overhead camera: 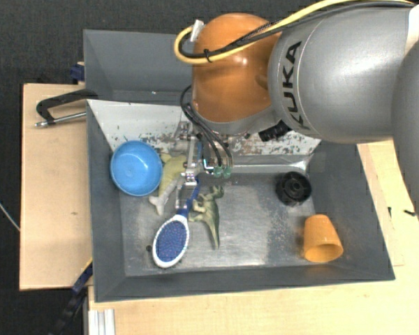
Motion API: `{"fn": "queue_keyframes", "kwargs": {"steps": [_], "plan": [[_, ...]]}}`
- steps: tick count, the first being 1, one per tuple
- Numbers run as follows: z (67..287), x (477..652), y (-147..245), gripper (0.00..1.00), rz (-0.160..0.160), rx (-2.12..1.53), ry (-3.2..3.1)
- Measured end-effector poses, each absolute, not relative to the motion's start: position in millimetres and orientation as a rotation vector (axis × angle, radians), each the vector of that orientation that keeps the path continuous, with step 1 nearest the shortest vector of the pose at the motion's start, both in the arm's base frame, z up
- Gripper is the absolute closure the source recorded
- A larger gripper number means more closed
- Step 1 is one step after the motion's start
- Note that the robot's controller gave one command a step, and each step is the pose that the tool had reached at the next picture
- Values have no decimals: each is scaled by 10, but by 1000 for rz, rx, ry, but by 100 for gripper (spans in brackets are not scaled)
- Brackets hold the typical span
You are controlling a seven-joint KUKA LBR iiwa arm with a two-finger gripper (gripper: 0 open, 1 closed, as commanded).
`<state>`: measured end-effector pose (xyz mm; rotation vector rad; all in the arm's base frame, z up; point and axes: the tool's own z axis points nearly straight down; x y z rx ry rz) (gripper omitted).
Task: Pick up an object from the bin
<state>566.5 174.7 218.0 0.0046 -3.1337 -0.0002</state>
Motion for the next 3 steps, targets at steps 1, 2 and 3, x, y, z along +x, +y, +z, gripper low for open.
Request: {"fn": "queue_keyframes", "kwargs": {"steps": [1,2,3], "plan": [[903,5779,2197,0,-1,416,-3108],[946,5800,2196,100,-4,412,-3115],[2141,5966,1948,100,-4,476,-3122]]}}
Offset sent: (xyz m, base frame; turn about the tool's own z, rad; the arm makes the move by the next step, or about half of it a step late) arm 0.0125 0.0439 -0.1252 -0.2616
